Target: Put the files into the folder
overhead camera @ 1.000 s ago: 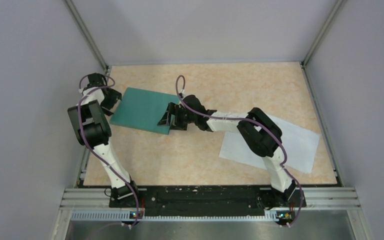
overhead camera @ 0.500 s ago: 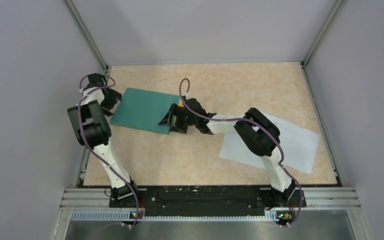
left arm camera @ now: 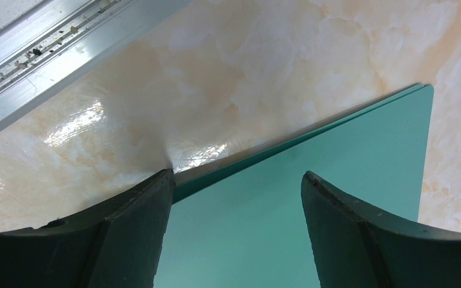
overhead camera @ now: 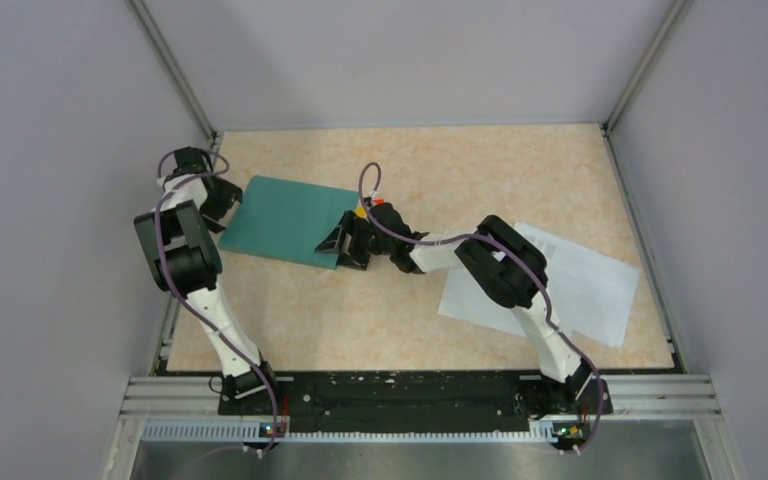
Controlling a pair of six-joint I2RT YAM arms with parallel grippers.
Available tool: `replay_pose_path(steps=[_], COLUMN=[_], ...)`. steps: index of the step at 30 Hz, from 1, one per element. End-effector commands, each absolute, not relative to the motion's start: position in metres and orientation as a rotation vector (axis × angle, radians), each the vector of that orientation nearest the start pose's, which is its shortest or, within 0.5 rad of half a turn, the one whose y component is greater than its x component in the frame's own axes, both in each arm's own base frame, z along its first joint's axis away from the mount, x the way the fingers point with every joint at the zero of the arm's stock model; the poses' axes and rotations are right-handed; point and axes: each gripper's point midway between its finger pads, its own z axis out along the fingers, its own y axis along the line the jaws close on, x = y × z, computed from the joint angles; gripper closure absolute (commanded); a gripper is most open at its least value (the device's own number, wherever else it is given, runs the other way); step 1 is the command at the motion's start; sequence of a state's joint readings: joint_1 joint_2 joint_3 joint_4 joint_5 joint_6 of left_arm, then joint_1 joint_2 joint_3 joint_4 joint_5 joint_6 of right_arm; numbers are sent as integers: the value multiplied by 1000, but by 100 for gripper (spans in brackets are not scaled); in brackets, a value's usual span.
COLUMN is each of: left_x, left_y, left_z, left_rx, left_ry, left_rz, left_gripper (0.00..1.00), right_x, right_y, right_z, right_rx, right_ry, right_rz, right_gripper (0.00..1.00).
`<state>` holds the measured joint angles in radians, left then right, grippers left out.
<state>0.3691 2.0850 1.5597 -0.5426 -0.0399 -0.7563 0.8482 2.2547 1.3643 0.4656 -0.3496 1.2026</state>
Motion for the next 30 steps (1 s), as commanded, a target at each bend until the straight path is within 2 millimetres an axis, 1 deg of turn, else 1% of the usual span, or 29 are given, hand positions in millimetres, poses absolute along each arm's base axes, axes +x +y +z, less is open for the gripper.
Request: replay_pose_path(steps=[1,4,11,13,14,15,17,19,20,22,25,27,30], left_x=[440,441,441,441,441,441,439,435,431,421,404,395,385], left_y=[151,151,152,153,153,153,156,162,166,175,185,188,185], left_z=[28,29,32,34,36,39,47,61,72,93,131,157,200], left_rx=[-1452,-1450,-1442,-1440,-1441,-1445,-1453,-1469,-1485,-1524,-1556,-1547,-1504], left_ry=[2296,2296,2297,2292,2289,2285,2267,2237,2209,2150,2040,1974,1875], left_rz=[-55,-61,-65,-67,-70,-72,-61,-11,28,108,203,229,235], left_gripper=[18,18,18,18,18,18,18,17,16,13,9,8,7], right_x=[326,329,341,345,347,349,353,356,356,358,360,363,367], right_y=[513,513,519,524,525,526,528,532,534,538,544,546,551], right_z=[77,80,61,62,62,62,64,69,71,78,94,108,137], right_rx=[153,160,181,157,144,125,76,12,-28,-113,-252,-350,-465], right_ry=[2292,2283,2278,2256,2245,2234,2209,2178,2166,2130,2076,2034,1964], right_rz=[1620,1613,1632,1642,1638,1631,1614,1602,1598,1586,1556,1506,1461], right_gripper=[27,27,31,33,34,38,50,64,72,83,99,100,100])
